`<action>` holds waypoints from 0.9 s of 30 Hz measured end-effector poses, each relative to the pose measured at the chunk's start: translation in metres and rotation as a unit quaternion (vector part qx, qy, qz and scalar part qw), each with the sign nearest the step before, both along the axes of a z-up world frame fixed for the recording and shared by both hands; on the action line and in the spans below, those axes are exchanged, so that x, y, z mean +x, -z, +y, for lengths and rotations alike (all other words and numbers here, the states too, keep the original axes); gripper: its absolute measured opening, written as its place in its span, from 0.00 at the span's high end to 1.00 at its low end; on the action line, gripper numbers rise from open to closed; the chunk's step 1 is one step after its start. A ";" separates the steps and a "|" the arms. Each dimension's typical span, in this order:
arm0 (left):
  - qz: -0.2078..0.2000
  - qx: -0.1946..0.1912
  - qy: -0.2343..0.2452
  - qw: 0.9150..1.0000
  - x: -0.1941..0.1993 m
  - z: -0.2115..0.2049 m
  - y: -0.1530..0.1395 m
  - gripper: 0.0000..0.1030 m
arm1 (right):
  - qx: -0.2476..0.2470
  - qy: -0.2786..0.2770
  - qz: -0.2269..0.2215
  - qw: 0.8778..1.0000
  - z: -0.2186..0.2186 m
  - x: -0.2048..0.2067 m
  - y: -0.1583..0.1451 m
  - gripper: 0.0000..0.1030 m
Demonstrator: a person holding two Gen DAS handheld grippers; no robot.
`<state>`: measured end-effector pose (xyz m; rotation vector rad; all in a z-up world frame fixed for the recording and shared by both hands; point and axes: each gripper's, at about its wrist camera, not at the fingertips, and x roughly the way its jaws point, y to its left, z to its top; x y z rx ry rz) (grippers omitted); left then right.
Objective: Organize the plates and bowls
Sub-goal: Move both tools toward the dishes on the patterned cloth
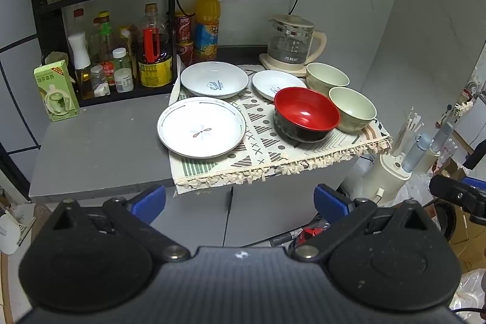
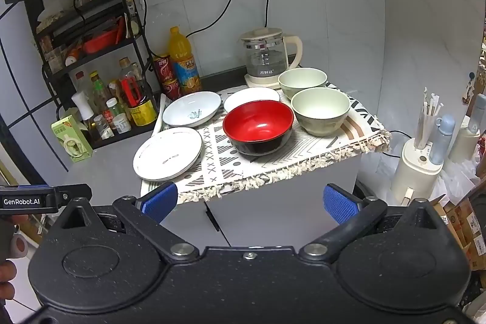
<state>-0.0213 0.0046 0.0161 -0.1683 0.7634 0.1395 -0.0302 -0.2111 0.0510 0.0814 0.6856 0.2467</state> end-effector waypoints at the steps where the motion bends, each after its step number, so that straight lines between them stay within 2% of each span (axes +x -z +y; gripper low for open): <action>1: -0.003 0.000 -0.001 1.000 -0.002 0.000 0.000 0.00 | 0.000 0.000 0.001 1.000 0.000 0.000 0.000 0.00; 27: 0.001 0.005 -0.001 1.000 0.005 0.014 -0.003 0.00 | 0.001 0.004 0.001 1.000 0.005 0.004 0.001 0.00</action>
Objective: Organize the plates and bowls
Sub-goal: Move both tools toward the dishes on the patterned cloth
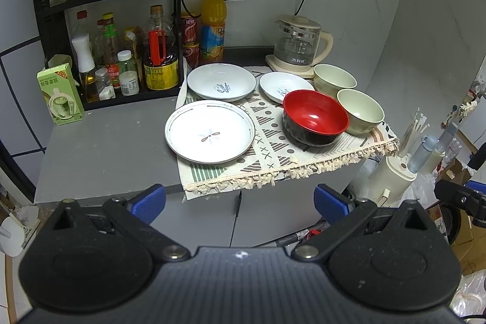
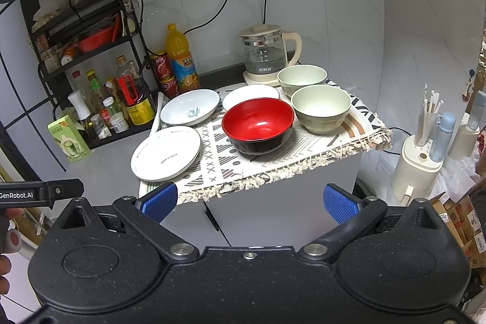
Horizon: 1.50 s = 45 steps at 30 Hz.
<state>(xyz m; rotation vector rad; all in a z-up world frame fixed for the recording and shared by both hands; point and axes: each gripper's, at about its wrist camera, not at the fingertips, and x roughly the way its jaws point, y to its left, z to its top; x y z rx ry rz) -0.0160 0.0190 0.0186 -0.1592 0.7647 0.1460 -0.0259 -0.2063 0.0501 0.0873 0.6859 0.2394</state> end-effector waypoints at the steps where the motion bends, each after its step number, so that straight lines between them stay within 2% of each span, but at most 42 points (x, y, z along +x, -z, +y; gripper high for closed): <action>1: 0.001 -0.001 0.000 1.000 0.004 0.000 0.000 0.00 | 0.000 0.001 0.000 1.000 0.000 0.001 0.000 0.00; 9: 0.009 -0.001 0.001 1.000 0.022 0.001 0.006 0.00 | -0.003 0.006 -0.011 1.000 -0.004 0.017 0.007 0.00; 11: 0.011 -0.002 0.001 1.000 0.025 0.001 0.008 0.00 | -0.017 0.004 -0.034 0.999 -0.003 0.019 0.007 0.00; 16: 0.019 0.000 0.000 1.000 0.039 0.002 0.014 0.00 | 0.000 0.007 0.007 1.000 -0.002 0.034 0.015 0.00; 21: 0.032 -0.006 -0.002 0.999 0.062 0.004 0.024 0.00 | -0.027 0.006 0.014 1.000 -0.001 0.050 0.021 0.00; 28: 0.047 -0.005 0.005 0.999 0.099 0.004 0.037 0.00 | -0.040 0.016 0.031 0.999 -0.008 0.081 0.032 0.00; 45: 0.069 -0.025 0.045 0.996 0.192 -0.001 0.047 0.03 | -0.047 0.048 0.024 0.997 -0.020 0.160 0.044 0.00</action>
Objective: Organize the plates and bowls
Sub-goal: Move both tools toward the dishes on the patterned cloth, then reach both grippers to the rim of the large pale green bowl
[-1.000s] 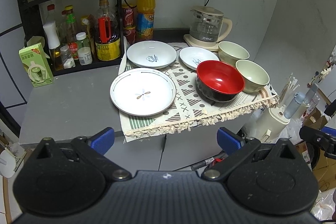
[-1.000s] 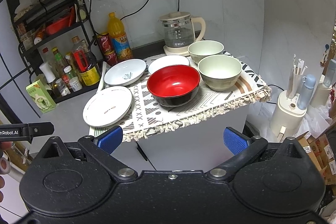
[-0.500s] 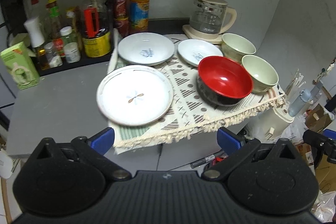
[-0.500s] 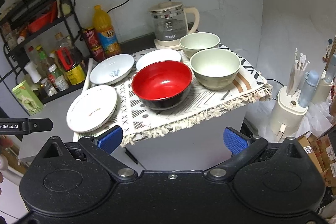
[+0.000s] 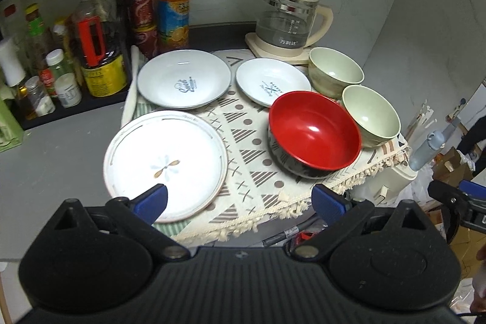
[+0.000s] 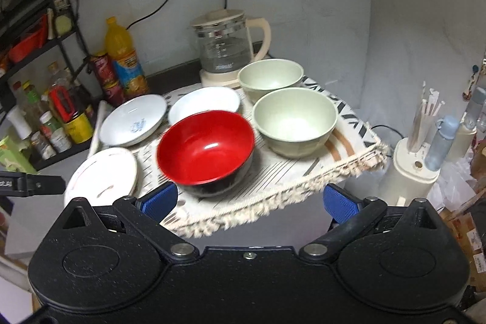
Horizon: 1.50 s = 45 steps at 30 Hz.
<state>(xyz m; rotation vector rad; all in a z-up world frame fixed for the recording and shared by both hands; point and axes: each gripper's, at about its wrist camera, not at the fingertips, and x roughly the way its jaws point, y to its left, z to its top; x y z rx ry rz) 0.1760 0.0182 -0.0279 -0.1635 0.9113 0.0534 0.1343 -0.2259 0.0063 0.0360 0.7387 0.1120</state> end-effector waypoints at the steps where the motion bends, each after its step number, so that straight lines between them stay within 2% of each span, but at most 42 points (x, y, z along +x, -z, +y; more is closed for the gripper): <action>1: 0.002 0.000 0.004 1.000 0.006 0.000 0.001 0.03 | -0.002 0.003 0.001 1.000 0.000 0.005 0.001 0.00; 5: 0.006 -0.012 0.013 1.000 0.028 0.002 0.004 0.03 | -0.003 0.004 0.001 1.000 0.001 0.021 0.002 0.00; 11: 0.006 -0.008 0.018 1.000 0.059 0.009 0.008 0.03 | 0.009 0.037 0.002 0.999 0.001 0.043 0.012 0.00; 17: 0.008 -0.002 0.028 1.000 0.087 0.013 0.014 0.03 | -0.003 0.067 -0.007 0.998 0.000 0.061 0.018 0.00; 20: 0.010 -0.020 0.030 0.999 0.098 0.013 0.017 0.03 | 0.010 0.084 0.004 0.996 -0.007 0.069 0.023 0.00; 23: 0.007 -0.022 0.040 0.999 0.108 0.005 0.017 0.03 | 0.015 0.099 0.023 0.995 -0.015 0.078 0.029 0.00; 26: 0.027 -0.024 0.049 0.998 0.125 -0.005 0.022 0.03 | 0.023 0.114 0.036 0.993 -0.026 0.088 0.035 0.00; 29: 0.029 -0.034 0.058 0.997 0.138 -0.014 0.026 0.03 | 0.029 0.115 0.050 0.992 -0.039 0.101 0.041 0.00; 32: 0.027 -0.027 0.066 0.997 0.155 -0.028 0.030 0.03 | 0.029 0.110 0.060 0.992 -0.049 0.116 0.050 0.00; 37: 0.022 -0.042 0.079 0.996 0.180 -0.052 0.034 0.04 | 0.032 0.087 0.075 0.993 -0.065 0.143 0.060 0.04; 39: 0.029 -0.043 0.082 0.995 0.192 -0.063 0.039 0.10 | 0.037 0.082 0.084 0.992 -0.072 0.152 0.066 0.05; 43: 0.034 -0.049 0.093 0.994 0.209 -0.085 0.047 0.19 | 0.040 0.063 0.101 0.992 -0.082 0.167 0.077 0.21; 45: 0.038 -0.048 0.102 0.993 0.217 -0.095 0.050 0.32 | 0.043 0.060 0.109 0.991 -0.088 0.173 0.082 0.27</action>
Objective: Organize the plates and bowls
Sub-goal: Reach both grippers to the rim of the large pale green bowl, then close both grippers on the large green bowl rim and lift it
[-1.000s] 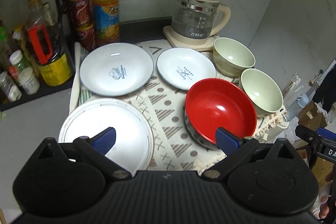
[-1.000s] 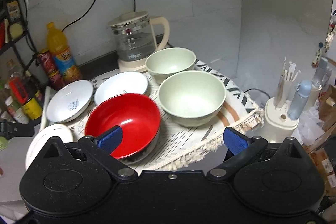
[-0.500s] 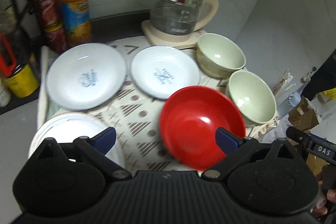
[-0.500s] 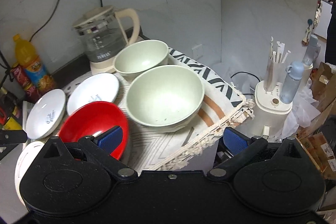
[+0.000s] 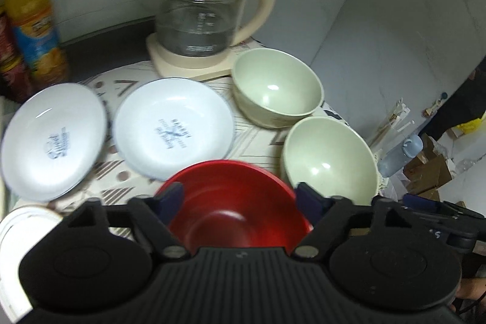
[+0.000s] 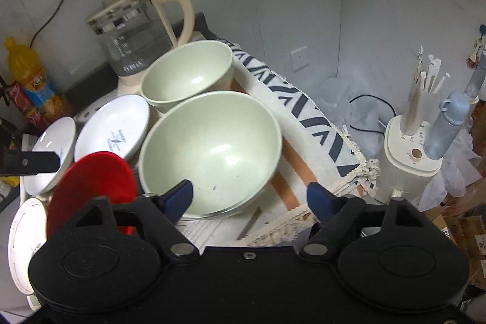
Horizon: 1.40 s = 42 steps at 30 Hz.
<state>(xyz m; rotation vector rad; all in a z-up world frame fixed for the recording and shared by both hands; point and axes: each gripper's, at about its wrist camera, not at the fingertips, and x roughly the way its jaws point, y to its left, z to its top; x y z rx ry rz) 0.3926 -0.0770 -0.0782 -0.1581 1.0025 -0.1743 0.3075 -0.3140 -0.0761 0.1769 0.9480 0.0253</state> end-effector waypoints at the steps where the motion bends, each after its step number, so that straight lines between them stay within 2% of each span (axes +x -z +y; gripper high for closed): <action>1: 0.002 -0.001 0.003 1.000 0.004 -0.005 0.002 0.33 | 0.011 -0.004 0.005 1.000 -0.003 0.003 0.003 0.30; 6: 0.014 -0.009 0.006 1.000 0.024 -0.025 0.012 0.53 | 0.033 -0.019 0.017 0.999 -0.016 0.018 0.013 0.38; 13: 0.025 -0.007 0.020 0.999 0.047 -0.050 0.027 0.64 | 0.056 -0.039 0.026 0.997 -0.030 0.031 0.024 0.57; 15: 0.032 -0.006 0.020 0.999 0.054 -0.054 0.033 0.69 | 0.060 -0.044 0.029 0.997 -0.032 0.035 0.028 0.59; 19: 0.047 -0.001 0.023 0.999 0.064 -0.064 0.042 0.71 | 0.064 -0.047 0.035 0.996 -0.033 0.041 0.034 0.65; 26: 0.084 0.021 0.017 0.996 0.083 -0.076 0.062 0.79 | 0.071 -0.048 0.051 0.995 -0.037 0.047 0.046 0.69; 29: 0.104 0.019 0.018 0.994 0.088 -0.080 0.067 0.84 | 0.050 -0.058 0.045 0.996 -0.033 0.051 0.048 0.69; 31: 0.100 0.030 0.022 0.994 0.089 -0.082 0.069 0.86 | 0.054 -0.067 0.045 0.995 -0.032 0.054 0.050 0.79; 36: 0.108 0.025 0.006 0.994 0.090 -0.078 0.069 0.94 | 0.047 -0.074 0.039 0.995 -0.031 0.056 0.047 0.80; 42: 0.100 0.007 -0.010 0.995 0.085 -0.075 0.055 0.96 | 0.056 -0.072 0.017 0.996 -0.039 0.056 0.030 0.80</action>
